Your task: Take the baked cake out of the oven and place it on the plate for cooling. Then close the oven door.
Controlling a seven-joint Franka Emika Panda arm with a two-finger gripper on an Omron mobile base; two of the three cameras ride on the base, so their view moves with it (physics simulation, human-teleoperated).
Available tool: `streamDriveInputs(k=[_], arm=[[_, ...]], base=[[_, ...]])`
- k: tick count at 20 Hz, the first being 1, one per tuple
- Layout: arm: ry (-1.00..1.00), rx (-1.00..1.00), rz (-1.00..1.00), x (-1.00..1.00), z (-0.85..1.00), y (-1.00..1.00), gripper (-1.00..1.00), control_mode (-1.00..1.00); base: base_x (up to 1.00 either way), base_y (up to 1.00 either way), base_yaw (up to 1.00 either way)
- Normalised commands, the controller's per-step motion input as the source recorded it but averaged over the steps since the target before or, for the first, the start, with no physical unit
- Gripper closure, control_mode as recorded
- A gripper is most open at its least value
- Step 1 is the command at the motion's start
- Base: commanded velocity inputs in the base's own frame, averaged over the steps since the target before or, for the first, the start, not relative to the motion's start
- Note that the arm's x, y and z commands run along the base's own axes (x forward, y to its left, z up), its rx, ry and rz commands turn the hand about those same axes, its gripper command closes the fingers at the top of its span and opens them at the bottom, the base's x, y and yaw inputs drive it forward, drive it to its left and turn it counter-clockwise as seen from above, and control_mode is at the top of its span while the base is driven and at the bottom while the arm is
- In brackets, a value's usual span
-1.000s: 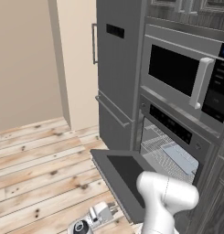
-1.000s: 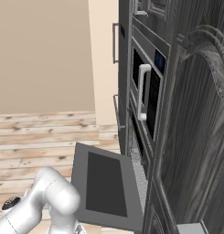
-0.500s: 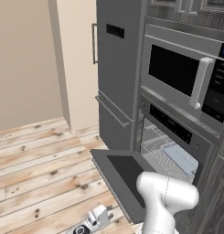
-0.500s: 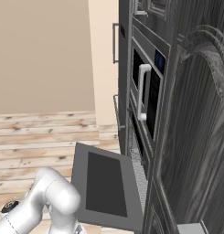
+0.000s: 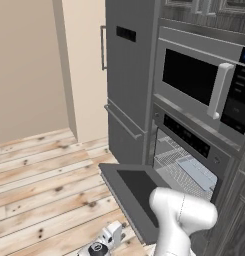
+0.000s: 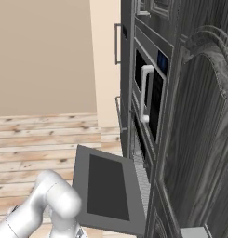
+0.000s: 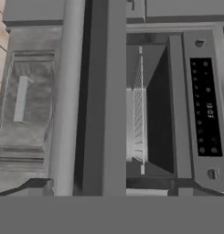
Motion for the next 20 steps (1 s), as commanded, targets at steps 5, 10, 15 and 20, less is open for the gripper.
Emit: streamDriveInputs(k=[5,10,15,20], arm=[[0.00,-0.09,-0.18,0.64,-0.86,0.31,-1.00,-1.00],[0.00,-0.13,-0.21,0.59,-0.83,0.35,-1.00,-1.00],[-0.11,-0.26,-0.28,0.40,-0.72,0.25,-1.00,-1.00],[-0.19,-0.37,-0.33,0.39,-0.64,0.23,-1.00,-1.00]], base=[[0.00,0.00,0.00],[0.00,0.00,0.00],[0.00,0.00,0.00],[0.00,0.00,0.00]])
